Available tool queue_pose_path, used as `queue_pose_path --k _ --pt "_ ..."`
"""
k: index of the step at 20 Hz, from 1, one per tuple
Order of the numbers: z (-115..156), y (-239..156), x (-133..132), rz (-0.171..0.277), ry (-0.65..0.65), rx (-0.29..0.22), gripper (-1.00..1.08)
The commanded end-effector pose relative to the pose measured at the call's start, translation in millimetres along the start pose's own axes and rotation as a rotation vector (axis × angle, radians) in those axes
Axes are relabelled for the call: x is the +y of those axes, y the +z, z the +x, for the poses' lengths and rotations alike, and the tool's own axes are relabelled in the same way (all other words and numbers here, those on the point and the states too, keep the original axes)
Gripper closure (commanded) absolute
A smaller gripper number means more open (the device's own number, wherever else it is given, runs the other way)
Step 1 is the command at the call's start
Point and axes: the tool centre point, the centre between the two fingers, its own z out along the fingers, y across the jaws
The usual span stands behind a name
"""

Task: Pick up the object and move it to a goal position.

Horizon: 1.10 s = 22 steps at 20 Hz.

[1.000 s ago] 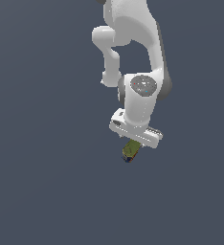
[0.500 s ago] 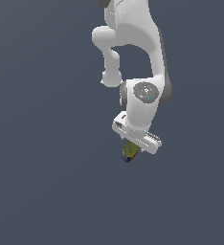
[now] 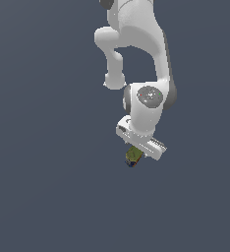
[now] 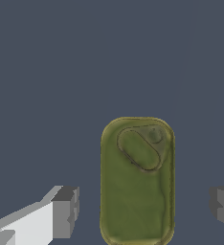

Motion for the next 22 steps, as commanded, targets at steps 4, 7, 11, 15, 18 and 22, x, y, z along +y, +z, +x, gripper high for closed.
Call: queue_pose_path --k 4,7,11,15,18,22 --pt "-0.4 17.5 0.6 -0.001 0.002 0.0 -0.92" --pt "-0.8 34.1 1.1 -0.001 0.003 0.0 -0.92" --pt "-0.8 47.1 1.0 -0.001 0.004 0.0 -0.92" --pt "-0.1 49.0 0.1 -0.001 0.004 0.0 -0.92" --pt "-0.1 49.0 0.1 -0.001 0.004 0.0 1.08" --pt "-0.1 49.0 0.1 -0.001 0.004 0.0 1.08"
